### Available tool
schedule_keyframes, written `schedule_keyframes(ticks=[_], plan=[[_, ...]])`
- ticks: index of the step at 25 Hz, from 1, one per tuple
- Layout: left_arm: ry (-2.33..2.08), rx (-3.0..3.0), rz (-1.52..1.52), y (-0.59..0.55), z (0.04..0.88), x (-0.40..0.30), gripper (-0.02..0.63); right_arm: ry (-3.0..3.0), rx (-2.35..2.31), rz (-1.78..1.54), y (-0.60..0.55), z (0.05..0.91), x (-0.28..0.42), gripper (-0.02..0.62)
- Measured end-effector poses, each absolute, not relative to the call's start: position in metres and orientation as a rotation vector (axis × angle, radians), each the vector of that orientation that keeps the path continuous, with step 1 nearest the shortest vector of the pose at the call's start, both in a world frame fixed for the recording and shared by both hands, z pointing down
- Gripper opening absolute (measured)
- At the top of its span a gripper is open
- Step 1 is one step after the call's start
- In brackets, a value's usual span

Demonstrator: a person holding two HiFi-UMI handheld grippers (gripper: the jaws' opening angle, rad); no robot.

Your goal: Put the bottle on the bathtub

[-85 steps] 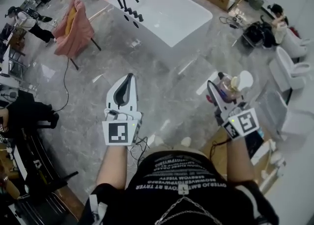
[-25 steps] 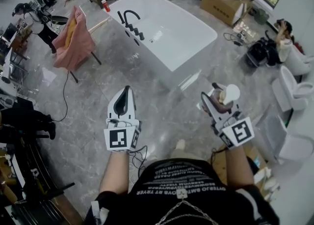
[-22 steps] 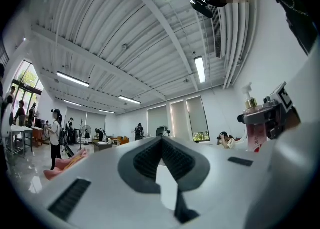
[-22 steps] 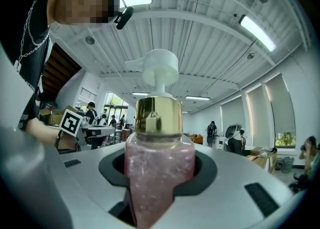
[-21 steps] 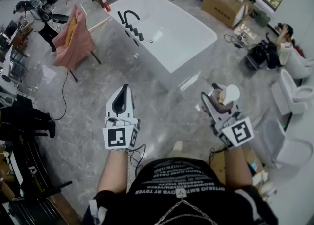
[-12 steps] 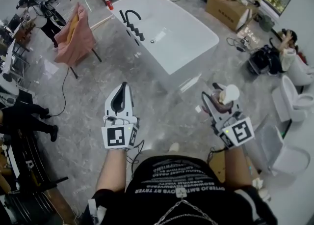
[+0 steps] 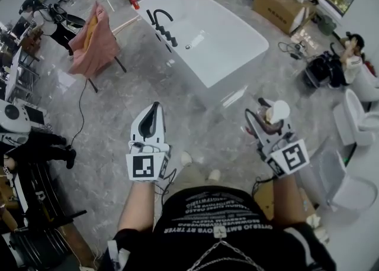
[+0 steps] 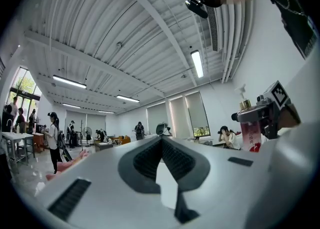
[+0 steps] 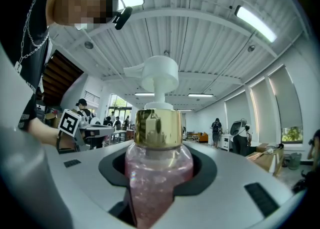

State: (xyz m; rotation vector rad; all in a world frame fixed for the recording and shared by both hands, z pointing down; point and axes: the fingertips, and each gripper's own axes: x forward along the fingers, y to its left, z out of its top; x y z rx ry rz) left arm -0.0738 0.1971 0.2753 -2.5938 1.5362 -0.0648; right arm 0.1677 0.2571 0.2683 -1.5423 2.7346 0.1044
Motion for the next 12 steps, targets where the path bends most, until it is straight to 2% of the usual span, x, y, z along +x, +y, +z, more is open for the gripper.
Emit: schedule_keyframes(ticks=[12], plan=[[1.515,-2.610,-0.116,0.166,0.287,-0.097,0.002,2.739,-1.543,0.124,0.223,0.273,0.140,0.175]])
